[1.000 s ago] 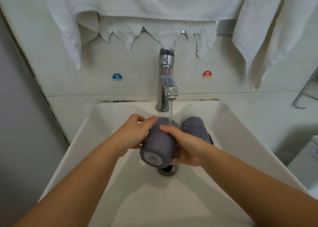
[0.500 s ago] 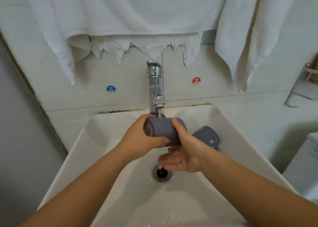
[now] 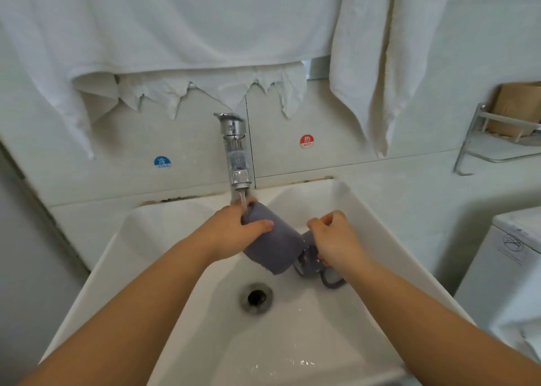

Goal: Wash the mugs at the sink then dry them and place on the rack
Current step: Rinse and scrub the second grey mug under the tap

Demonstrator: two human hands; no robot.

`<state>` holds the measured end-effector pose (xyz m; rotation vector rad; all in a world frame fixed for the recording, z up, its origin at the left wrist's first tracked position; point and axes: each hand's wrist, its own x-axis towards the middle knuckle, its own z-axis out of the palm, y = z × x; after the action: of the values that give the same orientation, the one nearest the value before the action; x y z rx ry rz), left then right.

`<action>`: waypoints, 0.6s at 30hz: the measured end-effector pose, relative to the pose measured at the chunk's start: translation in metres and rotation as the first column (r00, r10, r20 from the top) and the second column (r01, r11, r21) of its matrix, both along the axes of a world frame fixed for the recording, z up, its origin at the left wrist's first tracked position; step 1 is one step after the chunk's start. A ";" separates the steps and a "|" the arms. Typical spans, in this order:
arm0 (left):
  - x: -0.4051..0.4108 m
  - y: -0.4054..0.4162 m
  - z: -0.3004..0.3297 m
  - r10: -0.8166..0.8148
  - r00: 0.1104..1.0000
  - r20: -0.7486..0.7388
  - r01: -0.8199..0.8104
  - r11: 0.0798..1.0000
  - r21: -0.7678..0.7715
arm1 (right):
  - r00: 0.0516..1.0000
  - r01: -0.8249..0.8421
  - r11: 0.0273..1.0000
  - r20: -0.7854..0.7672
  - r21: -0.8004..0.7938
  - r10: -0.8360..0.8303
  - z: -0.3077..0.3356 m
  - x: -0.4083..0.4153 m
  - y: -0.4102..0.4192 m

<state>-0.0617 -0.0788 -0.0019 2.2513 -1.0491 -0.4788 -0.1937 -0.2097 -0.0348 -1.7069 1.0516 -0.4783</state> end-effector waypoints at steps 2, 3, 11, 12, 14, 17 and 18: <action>0.000 0.002 0.001 0.011 0.999 -0.050 -0.011 1.000 -0.005 | 1.000 -0.011 1.000 -0.003 -0.001 0.011 0.000 0.000 -0.003; 0.001 0.004 0.002 0.026 0.997 -0.068 -0.026 1.000 0.001 | 1.000 -0.015 1.000 -0.001 -0.004 0.015 -0.001 0.000 -0.004; 0.010 0.023 0.014 0.284 0.903 -0.323 -0.282 0.958 0.053 | 0.999 -0.040 0.999 -0.009 -0.001 0.040 -0.007 0.003 -0.002; 0.009 0.023 0.013 0.336 0.852 -0.402 -0.334 0.939 0.079 | 0.999 -0.042 0.999 -0.014 -0.011 0.042 -0.008 0.004 -0.002; 0.009 0.025 0.012 0.391 0.724 -0.568 -0.393 0.911 0.126 | 0.999 -0.045 0.999 -0.019 -0.019 0.044 -0.008 0.005 -0.001; 0.010 0.025 0.006 0.386 0.533 -0.753 -0.411 0.896 0.168 | 0.999 -0.040 0.999 -0.020 -0.020 0.040 -0.008 0.004 -0.002; 0.011 0.024 0.003 0.380 0.486 -0.787 -0.411 0.894 0.178 | 0.999 -0.042 0.999 -0.017 -0.017 0.042 -0.008 0.004 -0.002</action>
<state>-0.0509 -0.0552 0.0007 1.7833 -0.0321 -1.1233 -0.1898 -0.2119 -0.0429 -1.7479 1.0242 -0.4485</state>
